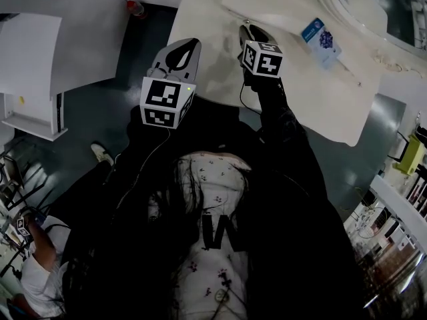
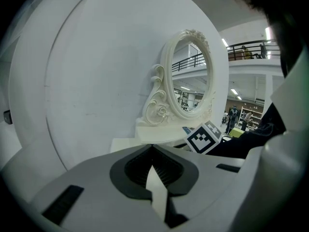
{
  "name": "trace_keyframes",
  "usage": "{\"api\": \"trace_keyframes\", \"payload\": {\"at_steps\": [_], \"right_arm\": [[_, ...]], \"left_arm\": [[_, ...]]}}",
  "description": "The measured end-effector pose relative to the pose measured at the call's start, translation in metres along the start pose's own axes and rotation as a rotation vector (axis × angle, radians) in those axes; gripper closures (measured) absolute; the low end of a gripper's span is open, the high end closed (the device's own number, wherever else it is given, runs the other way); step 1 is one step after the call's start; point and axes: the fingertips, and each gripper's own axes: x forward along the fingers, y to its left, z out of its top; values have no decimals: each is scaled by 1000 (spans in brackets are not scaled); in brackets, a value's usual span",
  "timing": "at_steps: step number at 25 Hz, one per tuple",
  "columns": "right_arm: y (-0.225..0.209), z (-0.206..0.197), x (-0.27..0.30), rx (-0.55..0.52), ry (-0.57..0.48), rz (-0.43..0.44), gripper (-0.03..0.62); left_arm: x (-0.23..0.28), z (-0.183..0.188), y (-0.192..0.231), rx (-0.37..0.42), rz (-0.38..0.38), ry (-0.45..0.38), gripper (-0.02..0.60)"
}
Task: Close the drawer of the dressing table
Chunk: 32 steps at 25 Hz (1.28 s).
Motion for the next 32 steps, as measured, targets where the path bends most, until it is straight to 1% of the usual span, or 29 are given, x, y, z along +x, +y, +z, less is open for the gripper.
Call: {"api": "trace_keyframes", "payload": {"at_steps": [7, 13, 21, 26, 30, 32], "right_arm": [[9, -1, -50, 45, -59, 76, 484], [3, -5, -103, 76, -107, 117, 484], [-22, -17, -177, 114, -168, 145, 485], [-33, -32, -214, 109, -183, 180, 485], [-44, -50, -235, 97, -168, 204, 485], [-48, -57, -244, 84, -168, 222, 485]], "left_arm": [[4, 1, -31, 19, -19, 0, 581], [4, 3, -67, 44, -31, -6, 581], [-4, 14, -119, 67, -9, -36, 581], [-10, 14, -161, 71, 0, -51, 581], [-15, 7, -191, 61, 20, -55, 581], [-18, 3, -203, 39, 34, -63, 581]]}}
